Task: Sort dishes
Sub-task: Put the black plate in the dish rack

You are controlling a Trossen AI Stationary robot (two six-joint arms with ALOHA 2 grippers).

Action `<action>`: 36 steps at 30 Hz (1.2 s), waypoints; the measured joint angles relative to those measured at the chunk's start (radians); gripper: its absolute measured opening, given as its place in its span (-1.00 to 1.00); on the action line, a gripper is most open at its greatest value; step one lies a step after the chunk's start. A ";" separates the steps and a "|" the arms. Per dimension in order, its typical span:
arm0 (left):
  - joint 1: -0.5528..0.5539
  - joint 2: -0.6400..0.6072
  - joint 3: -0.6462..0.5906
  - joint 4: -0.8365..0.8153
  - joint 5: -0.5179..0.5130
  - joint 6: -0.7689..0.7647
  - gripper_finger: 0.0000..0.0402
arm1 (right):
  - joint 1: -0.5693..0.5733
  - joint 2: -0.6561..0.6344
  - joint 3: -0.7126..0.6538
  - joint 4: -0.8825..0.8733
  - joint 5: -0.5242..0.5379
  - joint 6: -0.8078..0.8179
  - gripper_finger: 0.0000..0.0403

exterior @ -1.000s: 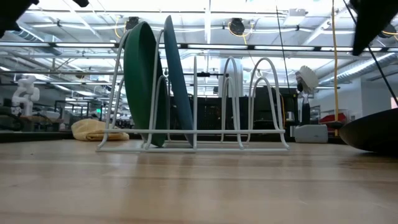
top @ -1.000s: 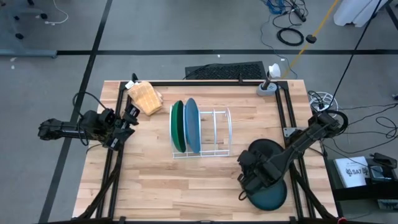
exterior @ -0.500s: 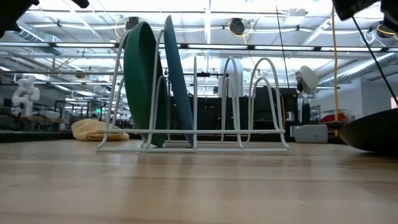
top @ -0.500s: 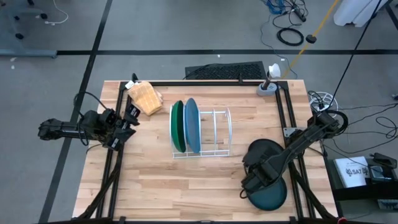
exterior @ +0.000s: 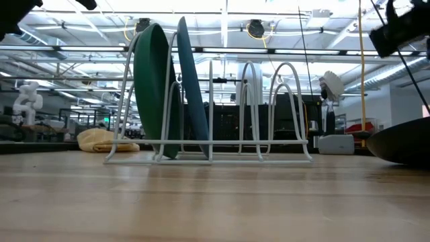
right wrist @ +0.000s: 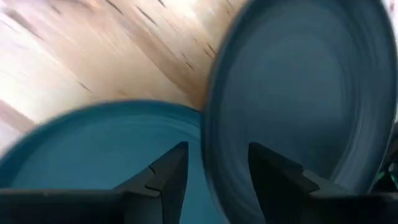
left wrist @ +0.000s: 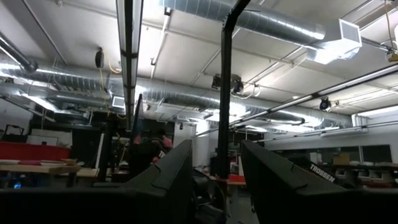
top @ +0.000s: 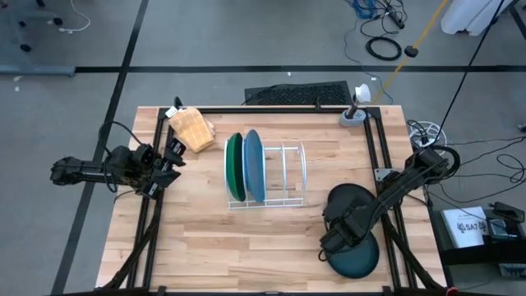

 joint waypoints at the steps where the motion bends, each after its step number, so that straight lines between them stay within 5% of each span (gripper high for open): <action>1: 0.000 0.000 0.000 -0.001 0.000 0.000 -0.26 | 0.000 0.000 -0.012 0.014 -0.008 -0.003 -0.21; 8: 0.000 0.000 0.000 -0.001 0.000 0.001 -0.26 | 0.000 0.000 -0.076 0.137 -0.037 -0.039 -0.35; 15: 0.000 0.000 0.000 -0.002 0.000 0.003 -0.26 | 0.000 0.000 -0.068 0.173 -0.019 -0.075 -0.92; 23: 0.000 0.000 0.000 -0.006 0.000 0.020 -0.26 | 0.000 0.000 0.033 0.100 0.075 -0.106 -0.98; 36: 0.000 0.000 0.000 -0.006 0.000 0.018 -0.26 | 0.039 0.000 0.439 -0.053 0.438 -0.236 -0.99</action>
